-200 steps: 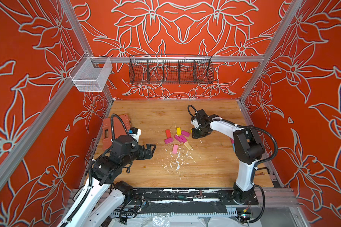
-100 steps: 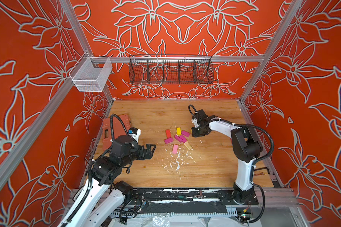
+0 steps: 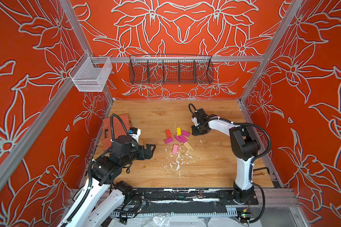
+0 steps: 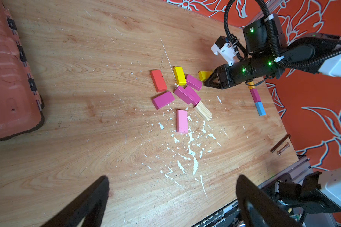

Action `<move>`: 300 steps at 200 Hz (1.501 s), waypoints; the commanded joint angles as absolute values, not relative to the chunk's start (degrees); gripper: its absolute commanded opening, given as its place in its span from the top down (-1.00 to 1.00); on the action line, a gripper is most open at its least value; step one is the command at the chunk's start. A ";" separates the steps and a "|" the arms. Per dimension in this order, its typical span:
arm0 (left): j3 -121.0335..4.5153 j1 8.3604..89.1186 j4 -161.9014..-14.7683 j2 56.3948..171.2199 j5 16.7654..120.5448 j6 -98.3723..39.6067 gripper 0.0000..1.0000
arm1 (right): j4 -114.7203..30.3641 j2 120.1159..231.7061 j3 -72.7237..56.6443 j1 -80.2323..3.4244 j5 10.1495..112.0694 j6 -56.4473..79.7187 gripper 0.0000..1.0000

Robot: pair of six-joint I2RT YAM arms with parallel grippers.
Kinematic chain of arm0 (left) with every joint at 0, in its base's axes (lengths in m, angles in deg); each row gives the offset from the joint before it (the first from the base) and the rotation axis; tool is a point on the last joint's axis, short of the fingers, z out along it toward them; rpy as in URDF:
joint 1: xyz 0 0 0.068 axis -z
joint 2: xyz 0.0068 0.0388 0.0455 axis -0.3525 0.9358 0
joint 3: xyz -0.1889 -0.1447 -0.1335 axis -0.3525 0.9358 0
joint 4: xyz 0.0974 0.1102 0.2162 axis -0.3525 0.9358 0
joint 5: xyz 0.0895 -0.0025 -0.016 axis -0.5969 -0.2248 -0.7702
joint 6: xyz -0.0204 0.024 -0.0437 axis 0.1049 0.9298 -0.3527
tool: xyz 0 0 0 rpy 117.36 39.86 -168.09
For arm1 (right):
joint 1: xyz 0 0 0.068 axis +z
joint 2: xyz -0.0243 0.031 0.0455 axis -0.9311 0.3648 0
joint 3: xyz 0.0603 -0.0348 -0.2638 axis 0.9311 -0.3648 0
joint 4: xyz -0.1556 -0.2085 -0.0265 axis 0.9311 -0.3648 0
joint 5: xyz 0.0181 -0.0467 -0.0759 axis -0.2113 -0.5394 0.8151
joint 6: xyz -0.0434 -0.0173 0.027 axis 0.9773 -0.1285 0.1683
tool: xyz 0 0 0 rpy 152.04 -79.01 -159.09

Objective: Assemble the number 7 with building blocks
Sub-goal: Assemble the building block at the center of the board, then adjust the building block at the center of the board.

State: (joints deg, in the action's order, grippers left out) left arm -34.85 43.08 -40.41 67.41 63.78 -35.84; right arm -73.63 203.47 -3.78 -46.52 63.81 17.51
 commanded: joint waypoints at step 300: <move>-34.18 42.70 -41.01 67.34 63.19 -36.51 -0.95 | -72.83 201.36 -2.96 -43.75 57.50 21.90 0.24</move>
